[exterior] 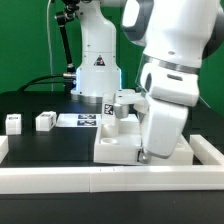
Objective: Assemble square table
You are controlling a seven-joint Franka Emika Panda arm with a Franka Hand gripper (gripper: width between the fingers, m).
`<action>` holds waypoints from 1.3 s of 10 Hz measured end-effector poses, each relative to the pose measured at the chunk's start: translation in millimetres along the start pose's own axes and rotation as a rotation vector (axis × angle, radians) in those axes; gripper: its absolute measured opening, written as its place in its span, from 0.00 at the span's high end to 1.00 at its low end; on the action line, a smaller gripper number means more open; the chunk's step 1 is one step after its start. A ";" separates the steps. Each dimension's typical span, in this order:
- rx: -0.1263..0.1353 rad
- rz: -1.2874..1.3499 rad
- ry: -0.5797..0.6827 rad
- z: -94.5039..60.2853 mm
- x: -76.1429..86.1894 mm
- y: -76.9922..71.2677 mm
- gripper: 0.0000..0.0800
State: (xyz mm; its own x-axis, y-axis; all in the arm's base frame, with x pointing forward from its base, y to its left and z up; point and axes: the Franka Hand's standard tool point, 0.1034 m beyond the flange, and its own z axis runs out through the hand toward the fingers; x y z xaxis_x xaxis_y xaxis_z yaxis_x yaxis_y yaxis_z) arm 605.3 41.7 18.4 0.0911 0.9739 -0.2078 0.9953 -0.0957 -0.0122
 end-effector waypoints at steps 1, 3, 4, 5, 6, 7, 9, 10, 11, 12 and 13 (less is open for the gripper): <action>0.000 -0.003 -0.003 1.6 -2.6 -0.8 0.93; 0.001 -0.006 -0.008 2.9 -4.6 -1.2 0.93; 0.000 -0.055 -0.017 3.5 -7.2 -1.0 0.93; -0.001 -0.074 -0.024 3.9 -8.8 -0.8 0.93; -0.001 -0.067 -0.022 3.7 -5.9 -0.6 0.93; 0.001 -0.071 -0.022 2.5 0.2 2.4 0.93; 0.016 -0.054 -0.027 -1.4 13.3 11.1 0.93; 0.015 -0.050 -0.026 -4.8 18.8 17.0 0.93; 0.011 -0.051 -0.025 -6.7 21.2 21.2 0.93; 0.007 -0.050 -0.025 -7.1 21.7 23.4 0.93; 0.010 -0.048 -0.026 -5.9 20.5 22.6 0.93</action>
Offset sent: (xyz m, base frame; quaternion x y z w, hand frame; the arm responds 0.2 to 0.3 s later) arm 0.0000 0.0000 0.0000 0.0000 0.0000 -0.1296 0.9916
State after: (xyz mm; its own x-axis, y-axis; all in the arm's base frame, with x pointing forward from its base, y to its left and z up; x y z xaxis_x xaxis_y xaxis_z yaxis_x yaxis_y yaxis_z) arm 629.9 60.7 19.6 0.0423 0.9718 -0.2322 0.9982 -0.0512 -0.0324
